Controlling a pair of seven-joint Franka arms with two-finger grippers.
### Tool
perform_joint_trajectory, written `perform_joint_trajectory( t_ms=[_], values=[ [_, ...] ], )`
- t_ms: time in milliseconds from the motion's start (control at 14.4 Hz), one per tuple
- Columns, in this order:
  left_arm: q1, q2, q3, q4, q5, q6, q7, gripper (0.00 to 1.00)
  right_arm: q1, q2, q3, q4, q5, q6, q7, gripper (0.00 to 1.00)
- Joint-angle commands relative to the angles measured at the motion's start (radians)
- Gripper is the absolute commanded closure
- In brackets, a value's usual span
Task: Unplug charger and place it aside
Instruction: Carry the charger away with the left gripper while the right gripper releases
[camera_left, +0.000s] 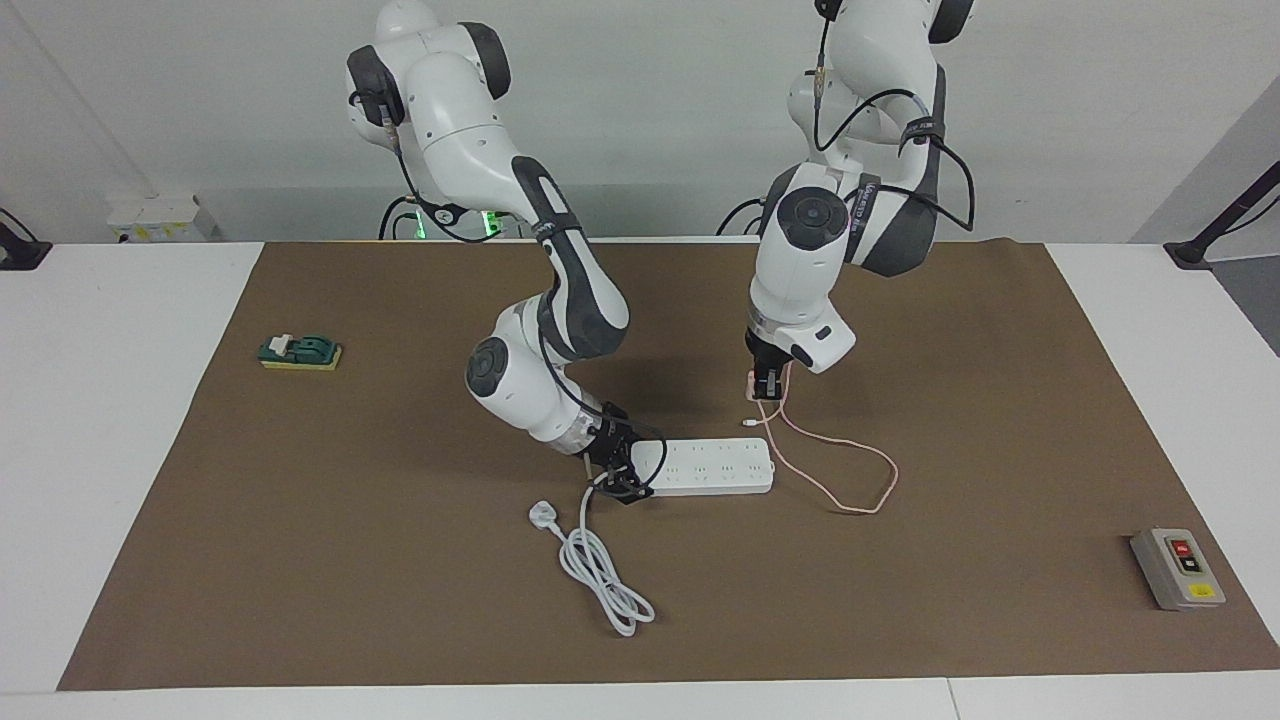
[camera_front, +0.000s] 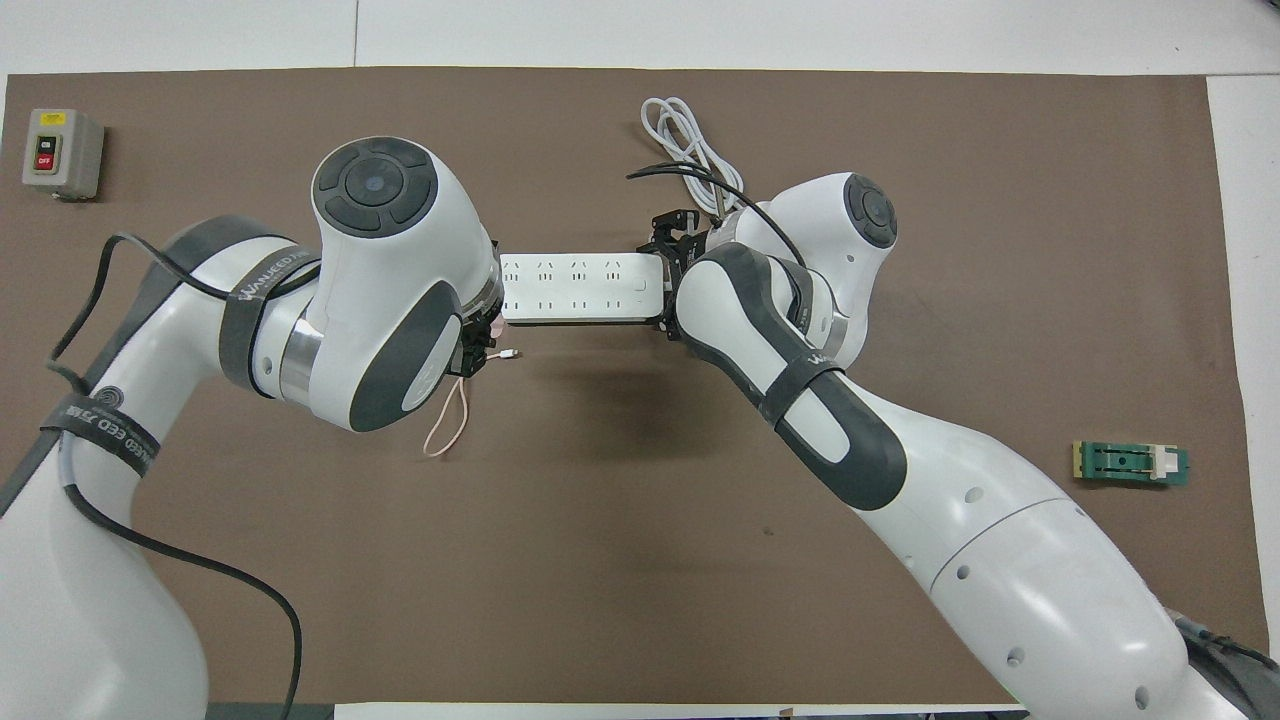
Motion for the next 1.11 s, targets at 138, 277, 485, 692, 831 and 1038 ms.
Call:
perform_joint_trajectory(
  t_ms=[138, 277, 485, 692, 831, 1038],
  values=[
    [0.049, -0.065, 0.014, 0.003, -0.011, -0.094, 0.367, 1.0, -0.003, 0.033, 0.007, 0.019, 0.031, 0.063, -0.018, 0.98],
    [0.103, -0.101, 0.014, -0.013, -0.011, -0.115, 0.6, 1.0, -0.003, 0.033, 0.007, 0.019, 0.033, 0.063, -0.018, 0.99],
    [0.167, -0.127, 0.014, -0.016, -0.01, -0.204, 0.932, 1.0, 0.006, 0.033, 0.005, 0.022, 0.028, 0.065, -0.015, 0.0],
    [0.256, -0.165, 0.014, -0.046, -0.01, -0.22, 1.217, 1.0, 0.0, 0.023, 0.005, 0.025, 0.028, 0.051, -0.012, 0.0],
    [0.337, -0.182, 0.014, -0.063, -0.01, -0.218, 1.416, 1.0, -0.004, 0.009, 0.005, 0.025, 0.028, 0.046, -0.01, 0.0],
    [0.474, -0.22, 0.012, -0.163, -0.017, -0.136, 1.711, 1.0, -0.027, -0.049, -0.005, 0.025, 0.02, -0.007, -0.003, 0.0]
  ],
)
